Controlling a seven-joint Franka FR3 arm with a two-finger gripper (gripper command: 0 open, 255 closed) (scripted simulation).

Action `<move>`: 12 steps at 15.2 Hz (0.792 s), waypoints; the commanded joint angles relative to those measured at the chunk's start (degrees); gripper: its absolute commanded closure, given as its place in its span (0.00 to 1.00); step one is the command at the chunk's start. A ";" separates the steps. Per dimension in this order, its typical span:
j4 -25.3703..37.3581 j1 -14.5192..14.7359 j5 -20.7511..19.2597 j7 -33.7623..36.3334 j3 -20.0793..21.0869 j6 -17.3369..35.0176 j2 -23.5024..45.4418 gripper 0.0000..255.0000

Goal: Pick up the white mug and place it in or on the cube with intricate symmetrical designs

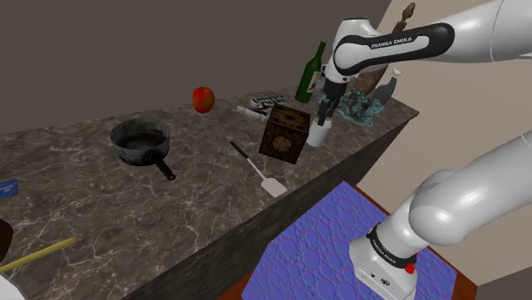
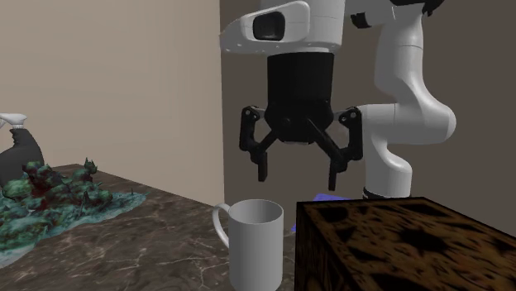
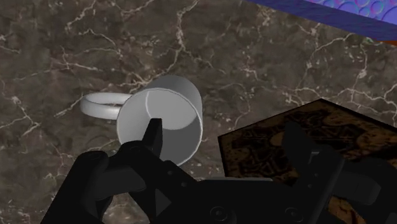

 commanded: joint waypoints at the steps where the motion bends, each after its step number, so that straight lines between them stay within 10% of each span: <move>1: 0.97 -0.06 0.28 -1.62 -0.75 2.90 4.37 0.00; 12: -2.09 -0.46 0.50 -2.57 -1.49 10.15 8.80 0.00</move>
